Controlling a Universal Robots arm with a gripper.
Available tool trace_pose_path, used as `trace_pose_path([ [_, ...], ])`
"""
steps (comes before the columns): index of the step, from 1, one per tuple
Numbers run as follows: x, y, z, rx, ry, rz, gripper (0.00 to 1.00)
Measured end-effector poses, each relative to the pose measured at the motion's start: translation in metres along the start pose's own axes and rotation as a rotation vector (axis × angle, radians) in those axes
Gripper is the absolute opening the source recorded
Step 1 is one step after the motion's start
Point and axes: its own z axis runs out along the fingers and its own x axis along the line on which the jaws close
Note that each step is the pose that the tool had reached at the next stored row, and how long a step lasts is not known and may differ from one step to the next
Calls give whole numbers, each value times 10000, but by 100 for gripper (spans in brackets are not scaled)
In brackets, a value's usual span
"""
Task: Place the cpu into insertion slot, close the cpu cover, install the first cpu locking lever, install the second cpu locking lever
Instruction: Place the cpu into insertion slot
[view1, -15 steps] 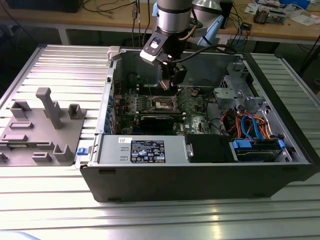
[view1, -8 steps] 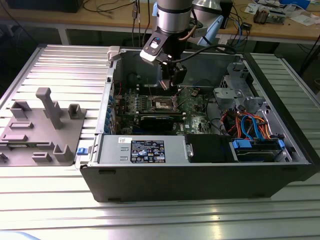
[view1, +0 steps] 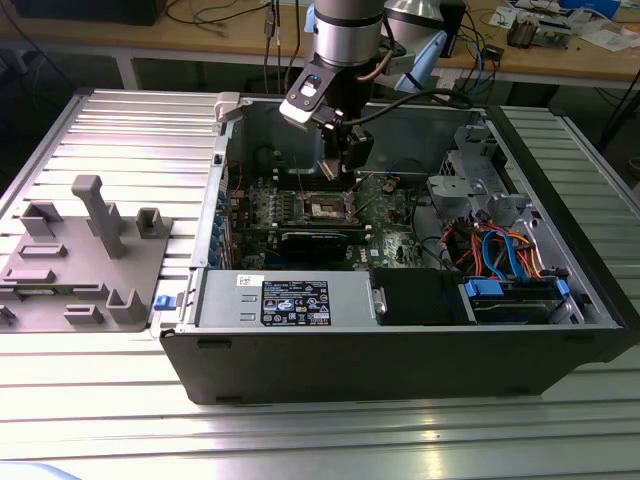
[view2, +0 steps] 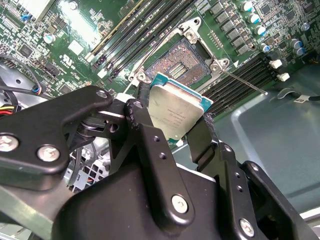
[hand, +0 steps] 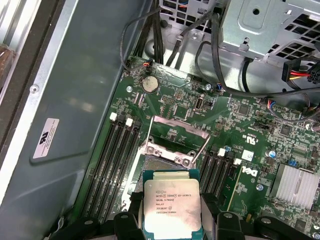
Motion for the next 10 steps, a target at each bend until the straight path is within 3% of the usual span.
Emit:
trace_pose_path([
  [10,0,0,0,0,-3,54,54],
])
